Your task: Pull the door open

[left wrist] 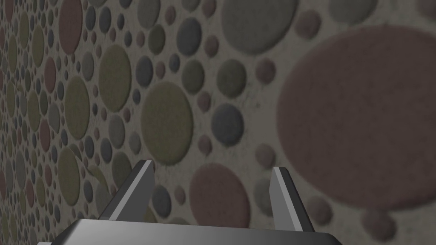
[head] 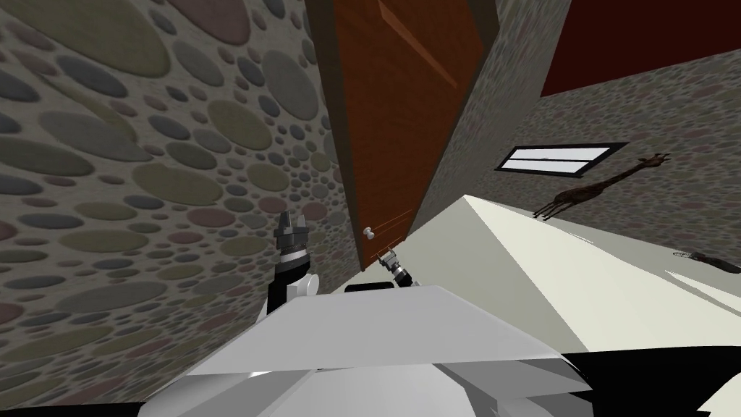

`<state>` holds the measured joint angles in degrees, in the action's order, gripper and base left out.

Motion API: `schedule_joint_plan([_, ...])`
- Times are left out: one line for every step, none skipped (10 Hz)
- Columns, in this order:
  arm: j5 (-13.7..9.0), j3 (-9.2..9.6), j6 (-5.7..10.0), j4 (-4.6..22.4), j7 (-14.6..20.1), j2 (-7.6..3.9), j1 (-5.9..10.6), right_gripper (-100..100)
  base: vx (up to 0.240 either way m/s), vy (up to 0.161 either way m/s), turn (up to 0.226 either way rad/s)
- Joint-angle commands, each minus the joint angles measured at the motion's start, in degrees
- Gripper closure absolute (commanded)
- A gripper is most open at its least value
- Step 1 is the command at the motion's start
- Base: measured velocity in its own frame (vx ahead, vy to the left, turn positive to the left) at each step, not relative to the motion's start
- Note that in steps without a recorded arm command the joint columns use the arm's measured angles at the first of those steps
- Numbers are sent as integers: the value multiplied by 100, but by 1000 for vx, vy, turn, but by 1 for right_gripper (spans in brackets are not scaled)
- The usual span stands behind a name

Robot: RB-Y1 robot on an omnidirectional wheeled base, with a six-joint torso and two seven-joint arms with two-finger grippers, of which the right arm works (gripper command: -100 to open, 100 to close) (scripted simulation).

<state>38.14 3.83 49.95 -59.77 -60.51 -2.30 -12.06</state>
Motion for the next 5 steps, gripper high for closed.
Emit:
schedule_joint_plan([-82,32,-23,118,-44,-177,98,-100,-22,-28,-61])
schedule_joint_plan([-148,56,-40,210,-79,-299,174,-100,-76,-40,-49])
schedule_joint_plan([-191,71,-51,269,-102,-366,222,-100,-71,-27,-31])
schedule_joint_plan([-283,102,-73,393,-153,-495,323,-100,-52,-16,-35])
schedule_joint_plan([-283,102,-73,393,-153,-495,323,-100,-27,-10,-16])
